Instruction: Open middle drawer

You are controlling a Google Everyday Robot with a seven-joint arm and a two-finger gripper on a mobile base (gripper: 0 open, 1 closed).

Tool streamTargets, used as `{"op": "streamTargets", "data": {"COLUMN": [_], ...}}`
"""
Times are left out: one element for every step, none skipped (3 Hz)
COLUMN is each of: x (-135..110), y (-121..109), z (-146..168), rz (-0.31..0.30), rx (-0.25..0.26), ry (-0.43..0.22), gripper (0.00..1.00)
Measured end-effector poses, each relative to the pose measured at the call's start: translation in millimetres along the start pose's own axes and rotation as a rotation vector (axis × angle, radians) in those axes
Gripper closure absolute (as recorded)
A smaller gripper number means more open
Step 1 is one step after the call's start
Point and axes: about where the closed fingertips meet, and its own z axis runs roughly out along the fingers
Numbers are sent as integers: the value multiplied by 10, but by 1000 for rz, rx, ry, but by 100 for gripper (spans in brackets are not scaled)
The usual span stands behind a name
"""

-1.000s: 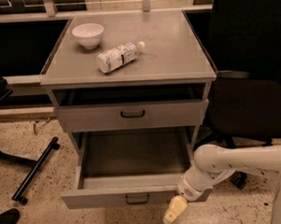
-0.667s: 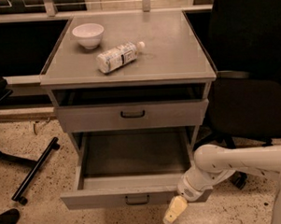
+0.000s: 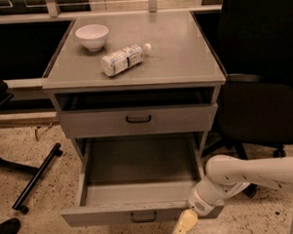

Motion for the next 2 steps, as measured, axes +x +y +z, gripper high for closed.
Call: {"op": "streamTargets", "data": {"x": [181, 181], "y": [134, 134], "z": [10, 10], "rz": [48, 48], "rx": [-12, -12], "ry": [-11, -11], "gripper": [0, 0]}}
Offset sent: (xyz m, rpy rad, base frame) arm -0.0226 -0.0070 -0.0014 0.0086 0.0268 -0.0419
